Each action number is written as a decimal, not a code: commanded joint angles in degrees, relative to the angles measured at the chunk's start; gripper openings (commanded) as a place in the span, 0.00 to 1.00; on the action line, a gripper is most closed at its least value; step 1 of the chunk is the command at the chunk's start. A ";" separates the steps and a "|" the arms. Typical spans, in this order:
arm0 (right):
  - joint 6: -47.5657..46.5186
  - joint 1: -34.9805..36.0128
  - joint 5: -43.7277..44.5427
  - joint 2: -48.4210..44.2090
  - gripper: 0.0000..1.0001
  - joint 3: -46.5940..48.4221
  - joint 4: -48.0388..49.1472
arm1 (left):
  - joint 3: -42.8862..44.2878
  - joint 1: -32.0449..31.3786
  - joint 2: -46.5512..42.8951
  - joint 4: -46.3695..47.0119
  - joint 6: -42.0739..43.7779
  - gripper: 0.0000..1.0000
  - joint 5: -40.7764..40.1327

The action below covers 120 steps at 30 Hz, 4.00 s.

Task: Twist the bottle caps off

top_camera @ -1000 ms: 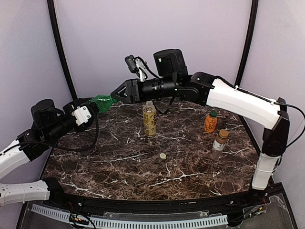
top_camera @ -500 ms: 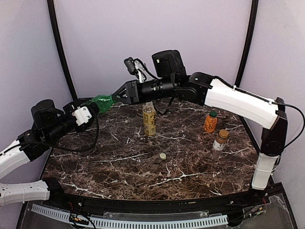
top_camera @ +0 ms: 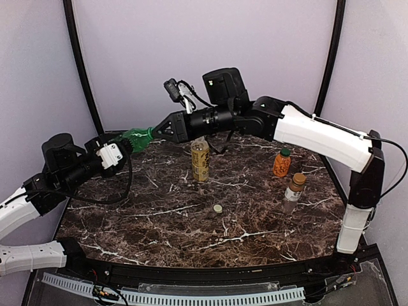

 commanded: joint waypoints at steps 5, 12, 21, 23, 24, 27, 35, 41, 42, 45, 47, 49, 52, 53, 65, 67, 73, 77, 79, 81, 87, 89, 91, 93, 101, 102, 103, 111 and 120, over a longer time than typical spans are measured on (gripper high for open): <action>-38.05 1.82 -8.17 -6.05 0.00 -4.47 -2.29 | 3.94 -0.29 -0.73 -19.96 -2.93 0.01 18.90; -63.85 6.97 -3.67 -7.97 0.00 -5.59 -9.16 | 6.39 -0.25 0.15 -30.62 -6.13 0.01 30.04; -83.46 12.68 11.87 -7.76 0.00 -6.16 -11.83 | 7.06 -0.28 0.59 -32.68 -7.62 0.01 33.72; -83.75 12.71 12.72 -7.27 0.00 -5.65 -11.81 | 6.99 -0.27 0.40 -32.05 -7.96 0.01 33.69; -83.79 12.71 13.28 -7.13 0.00 -5.67 -11.70 | 6.93 -0.26 0.36 -31.89 -8.36 0.01 33.38; -81.90 12.79 16.42 -7.43 0.15 -6.96 -8.41 | 6.70 -0.25 -0.07 -29.84 -9.46 0.01 31.76; -61.41 11.26 21.36 -12.91 0.97 -13.01 5.12 | 2.87 -0.26 -1.54 -15.63 -10.03 0.01 16.74; -25.47 5.72 16.59 -12.10 0.98 -9.65 7.48 | -0.63 -0.33 -1.00 -0.17 -3.45 0.01 -0.10; -17.58 4.44 14.77 -11.52 0.97 -9.46 8.14 | -1.00 -0.30 -0.80 1.45 -2.39 0.01 -1.30; -0.45 1.49 9.85 -9.02 0.96 -8.86 8.36 | -2.25 -0.34 -0.38 6.73 1.80 0.01 -4.78; 5.09 0.77 7.10 -6.79 0.96 -7.90 8.71 | -2.79 -0.42 -0.16 8.59 3.73 0.01 -5.64; 6.77 0.76 5.12 -4.46 0.97 -5.40 8.09 | -3.39 -0.48 -0.06 10.13 5.32 0.01 -6.28; 7.45 0.76 4.67 -2.27 0.87 -2.97 7.82 | -4.09 -0.64 -0.11 11.26 6.89 0.01 -6.82; 7.58 0.77 4.47 -1.75 0.83 -2.49 7.90 | -4.14 -0.67 -0.07 11.42 7.20 0.01 -7.02; 7.80 0.82 2.24 0.00 0.47 -1.82 8.45 | -4.46 -0.97 0.66 11.78 8.39 0.01 -6.82; 7.87 0.83 2.12 0.14 0.40 -1.71 8.45 | -4.46 -1.09 0.71 11.67 8.41 0.01 -6.77; 7.56 0.82 1.43 0.40 0.09 -1.68 8.09 | -4.16 -1.12 0.71 11.66 8.18 0.01 -6.94; 3.61 0.83 0.30 0.10 0.00 -0.94 6.23 | -3.63 -1.17 0.53 9.97 7.04 0.01 -6.50; -2.07 1.04 -2.86 -0.39 0.00 -0.66 5.78 | -2.63 -1.11 0.19 6.61 5.31 0.01 -5.00; -12.55 2.12 -4.89 -1.82 0.00 -1.49 5.38 | -1.02 -1.21 -0.19 0.08 2.62 0.01 -0.93; -47.21 8.12 -6.27 -10.24 0.00 -10.53 4.17 | 1.07 -1.17 -0.44 -9.95 -1.63 0.01 7.27; -53.20 9.08 -2.16 -9.70 0.00 -8.54 -0.15 | 1.97 -1.22 -0.54 -12.11 -1.83 0.01 9.45; -57.98 9.63 1.47 -7.75 0.00 -4.08 -6.29 | 3.30 -1.18 -0.40 -14.95 -2.43 0.01 12.14; -62.69 10.37 6.07 -6.14 0.00 -0.64 -10.66 | 4.37 -1.21 -0.08 -17.44 -2.88 0.01 14.99; -65.57 10.96 18.66 -8.45 0.00 0.61 -11.28 | 4.13 -1.14 -0.26 -18.39 -7.49 0.01 14.61; -63.52 10.65 20.56 -9.45 0.00 -0.08 -10.60 | 3.80 -1.09 -0.33 -18.12 -8.07 0.01 14.37; -61.37 10.16 22.51 -10.43 0.00 -0.58 -10.35 | 3.63 -1.11 -0.35 -17.30 -9.46 0.01 13.85; -25.47 -4.86 32.95 -10.95 0.00 -2.88 -25.70 | 2.02 -0.47 -0.92 -12.07 -17.68 0.01 11.65; -3.84 -13.56 27.12 -3.65 0.00 -19.21 -30.60 | 2.24 1.99 -2.14 -12.00 -25.49 0.01 15.73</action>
